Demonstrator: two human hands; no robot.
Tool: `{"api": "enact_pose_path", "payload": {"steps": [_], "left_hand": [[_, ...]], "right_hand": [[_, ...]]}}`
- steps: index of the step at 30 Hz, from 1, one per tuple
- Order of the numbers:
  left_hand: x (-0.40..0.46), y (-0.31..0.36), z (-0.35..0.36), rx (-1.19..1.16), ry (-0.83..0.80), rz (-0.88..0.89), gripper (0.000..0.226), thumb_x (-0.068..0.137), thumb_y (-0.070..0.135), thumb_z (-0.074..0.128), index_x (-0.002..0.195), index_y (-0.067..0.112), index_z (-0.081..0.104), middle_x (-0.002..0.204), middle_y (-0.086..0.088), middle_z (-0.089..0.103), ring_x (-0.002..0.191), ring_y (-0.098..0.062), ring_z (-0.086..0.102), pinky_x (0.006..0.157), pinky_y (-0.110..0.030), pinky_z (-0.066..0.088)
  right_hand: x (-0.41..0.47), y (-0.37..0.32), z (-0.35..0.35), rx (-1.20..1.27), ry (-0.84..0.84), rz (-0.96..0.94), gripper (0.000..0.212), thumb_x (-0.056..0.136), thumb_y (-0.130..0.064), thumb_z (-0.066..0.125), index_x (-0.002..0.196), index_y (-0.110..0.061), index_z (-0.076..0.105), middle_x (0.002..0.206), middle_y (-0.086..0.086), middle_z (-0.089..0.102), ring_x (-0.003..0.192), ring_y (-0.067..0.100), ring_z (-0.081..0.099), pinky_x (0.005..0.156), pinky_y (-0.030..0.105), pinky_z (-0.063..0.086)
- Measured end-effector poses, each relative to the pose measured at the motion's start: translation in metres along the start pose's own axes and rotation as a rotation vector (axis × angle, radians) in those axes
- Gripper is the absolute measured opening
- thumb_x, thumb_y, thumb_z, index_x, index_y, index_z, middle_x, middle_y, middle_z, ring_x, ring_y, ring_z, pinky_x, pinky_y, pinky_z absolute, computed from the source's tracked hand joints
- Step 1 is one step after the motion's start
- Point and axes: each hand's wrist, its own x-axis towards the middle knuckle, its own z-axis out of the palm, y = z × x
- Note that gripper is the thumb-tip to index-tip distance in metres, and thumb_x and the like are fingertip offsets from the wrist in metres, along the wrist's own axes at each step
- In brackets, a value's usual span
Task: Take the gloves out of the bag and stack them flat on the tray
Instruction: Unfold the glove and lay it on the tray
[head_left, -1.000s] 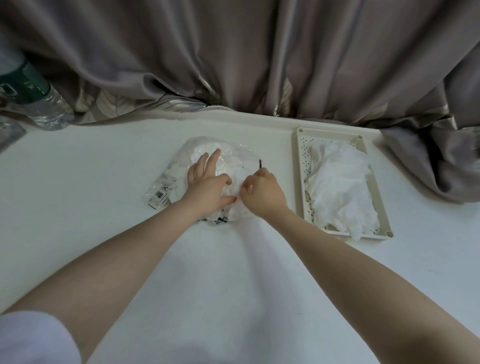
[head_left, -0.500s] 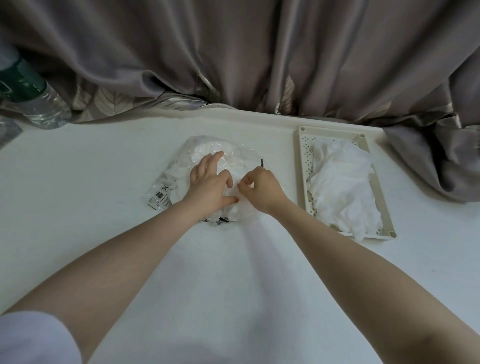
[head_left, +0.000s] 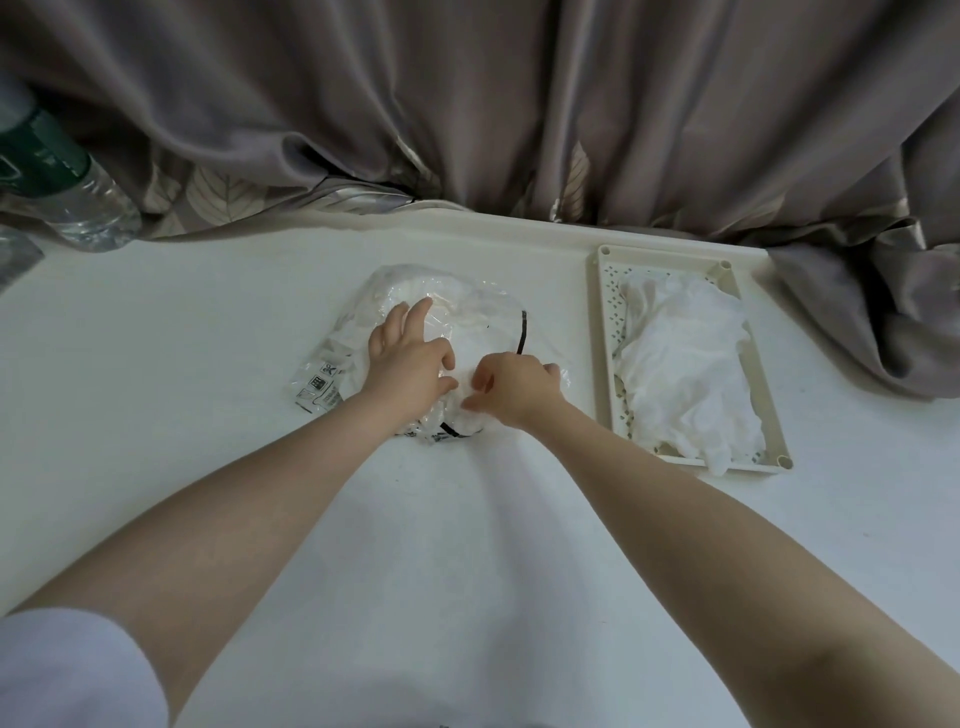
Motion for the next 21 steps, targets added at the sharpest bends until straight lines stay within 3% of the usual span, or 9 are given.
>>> {"api": "enact_pose_path", "payload": {"steps": [2,5,7,9,12,15,17,21], "left_hand": [[0.0,0.0,0.0,-0.011,-0.032,-0.011,0.022,0.088,0.035,0.063,0.105,0.022,0.065,0.159,-0.003,-0.002,0.144,-0.027,-0.011,0.112,-0.036,0.0],[0.001,0.003,-0.001,-0.039,-0.086,-0.042,0.021,0.085,0.043,0.065,0.099,0.028,0.069,0.159,0.0,-0.001,0.144,-0.027,-0.012,0.114,-0.038,-0.003],[0.002,0.007,-0.001,-0.089,-0.104,-0.087,0.015,0.084,0.043,0.065,0.092,0.031,0.069,0.159,0.003,0.001,0.144,-0.028,-0.011,0.114,-0.038,-0.003],[0.003,0.01,-0.001,-0.127,-0.089,-0.114,0.01,0.086,0.039,0.064,0.081,0.03,0.066,0.159,0.005,0.006,0.144,-0.027,-0.008,0.113,-0.036,-0.002],[0.005,0.01,0.0,-0.07,-0.06,-0.103,0.013,0.088,0.035,0.062,0.079,0.025,0.065,0.157,0.004,0.01,0.144,-0.027,-0.006,0.112,-0.035,0.0],[0.005,0.007,-0.002,0.038,-0.069,-0.07,0.012,0.085,0.028,0.062,0.074,0.022,0.061,0.157,0.001,0.01,0.143,-0.028,-0.006,0.112,-0.035,-0.002],[0.004,0.005,-0.003,0.134,-0.083,-0.054,0.011,0.085,0.026,0.061,0.08,0.018,0.066,0.157,-0.001,0.008,0.143,-0.031,-0.006,0.114,-0.038,-0.003],[0.0,0.003,-0.001,0.313,-0.11,-0.081,0.013,0.089,0.026,0.058,0.093,0.02,0.069,0.157,-0.002,0.005,0.143,-0.032,-0.005,0.116,-0.04,-0.002]], "right_hand": [[0.001,-0.001,0.002,-0.05,0.028,0.008,0.004,0.086,-0.029,0.059,0.087,-0.026,0.061,0.09,-0.004,0.063,0.101,0.022,0.055,0.082,0.034,0.024],[0.003,0.002,0.002,0.049,0.01,0.006,0.006,0.088,-0.03,0.056,0.082,-0.027,0.056,0.084,-0.007,0.058,0.096,0.019,0.054,0.085,0.034,0.026],[0.003,0.007,-0.001,0.315,-0.012,0.011,0.014,0.087,-0.029,0.059,0.075,-0.025,0.053,0.074,-0.01,0.053,0.081,0.015,0.05,0.082,0.033,0.031],[0.002,0.012,-0.005,0.613,0.001,0.012,0.024,0.087,-0.017,0.06,0.067,-0.022,0.047,0.066,-0.008,0.046,0.068,0.013,0.043,0.07,0.029,0.034],[-0.001,0.019,-0.017,0.897,0.039,0.012,0.025,0.084,-0.007,0.058,0.064,-0.016,0.047,0.067,0.0,0.046,0.068,0.017,0.043,0.062,0.027,0.032],[-0.005,0.022,-0.033,1.177,0.139,0.039,0.019,0.078,-0.01,0.049,0.06,-0.015,0.044,0.058,-0.002,0.046,0.062,0.016,0.042,0.06,0.027,0.032],[-0.007,0.026,-0.046,1.464,0.195,0.112,0.019,0.077,-0.009,0.045,0.058,-0.015,0.045,0.053,-0.004,0.047,0.059,0.014,0.043,0.058,0.025,0.034],[-0.015,0.037,-0.07,1.982,0.238,0.169,0.001,0.053,-0.012,0.046,0.052,-0.013,0.045,0.054,-0.001,0.044,0.053,0.015,0.043,0.056,0.024,0.036]]}}
